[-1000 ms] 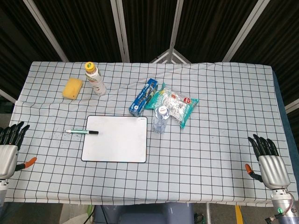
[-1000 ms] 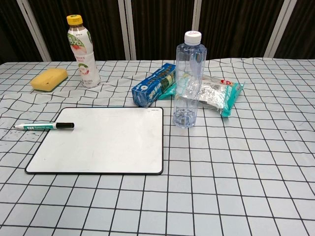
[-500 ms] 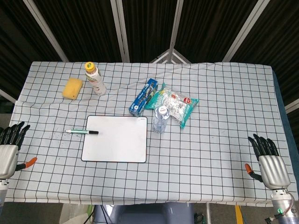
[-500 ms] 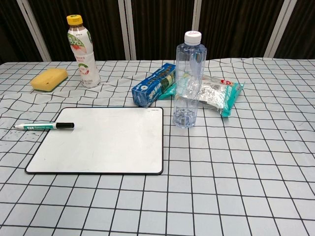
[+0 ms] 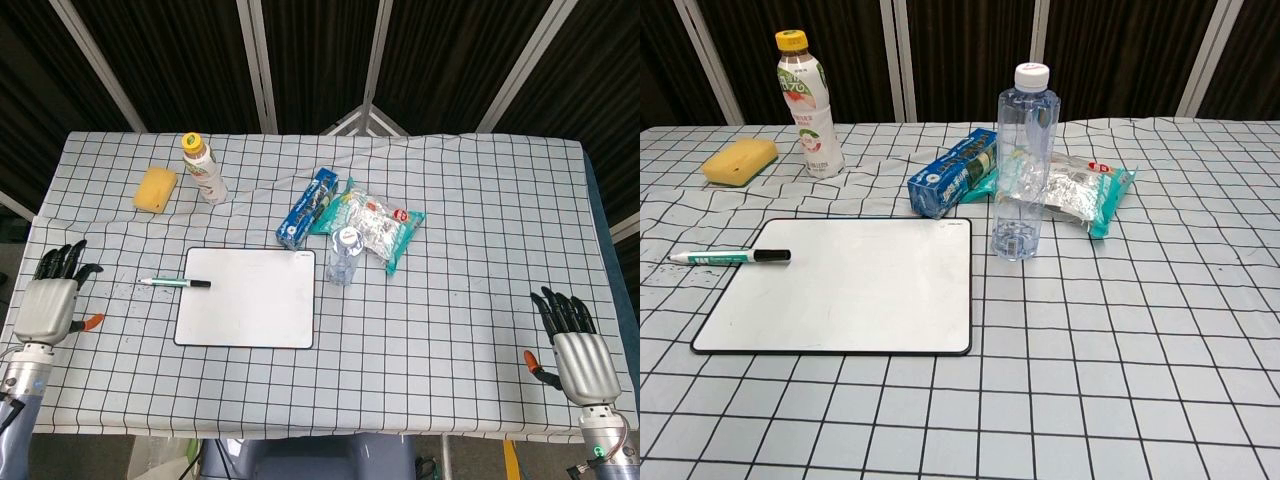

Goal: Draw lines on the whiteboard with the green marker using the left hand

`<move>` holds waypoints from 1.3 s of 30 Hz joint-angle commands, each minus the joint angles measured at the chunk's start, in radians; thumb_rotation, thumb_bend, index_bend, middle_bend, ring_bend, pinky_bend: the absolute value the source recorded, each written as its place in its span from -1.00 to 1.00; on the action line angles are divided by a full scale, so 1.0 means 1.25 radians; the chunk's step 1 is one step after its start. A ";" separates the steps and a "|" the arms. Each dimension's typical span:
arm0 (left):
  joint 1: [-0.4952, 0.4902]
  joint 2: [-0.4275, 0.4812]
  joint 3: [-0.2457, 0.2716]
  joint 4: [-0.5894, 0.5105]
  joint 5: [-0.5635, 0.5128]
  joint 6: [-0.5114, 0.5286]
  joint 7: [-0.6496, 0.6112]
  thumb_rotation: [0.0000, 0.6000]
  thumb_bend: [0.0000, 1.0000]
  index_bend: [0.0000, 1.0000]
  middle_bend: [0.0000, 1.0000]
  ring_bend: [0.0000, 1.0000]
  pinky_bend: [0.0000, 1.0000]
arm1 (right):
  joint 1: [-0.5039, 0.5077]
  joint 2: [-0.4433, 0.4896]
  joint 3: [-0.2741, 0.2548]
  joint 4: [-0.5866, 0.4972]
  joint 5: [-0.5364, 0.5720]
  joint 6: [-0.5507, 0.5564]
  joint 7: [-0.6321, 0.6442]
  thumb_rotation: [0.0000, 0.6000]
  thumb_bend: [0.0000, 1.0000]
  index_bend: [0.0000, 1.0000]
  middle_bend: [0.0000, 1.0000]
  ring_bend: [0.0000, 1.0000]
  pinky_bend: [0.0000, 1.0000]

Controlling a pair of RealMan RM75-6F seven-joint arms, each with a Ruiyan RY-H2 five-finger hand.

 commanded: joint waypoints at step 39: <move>-0.229 -0.333 -0.055 0.285 -0.277 -0.182 0.227 1.00 -0.16 -0.08 -0.94 -1.00 -1.00 | 0.001 0.006 0.001 -0.007 0.008 -0.010 0.028 1.00 -0.30 -1.00 -1.00 -1.00 -1.00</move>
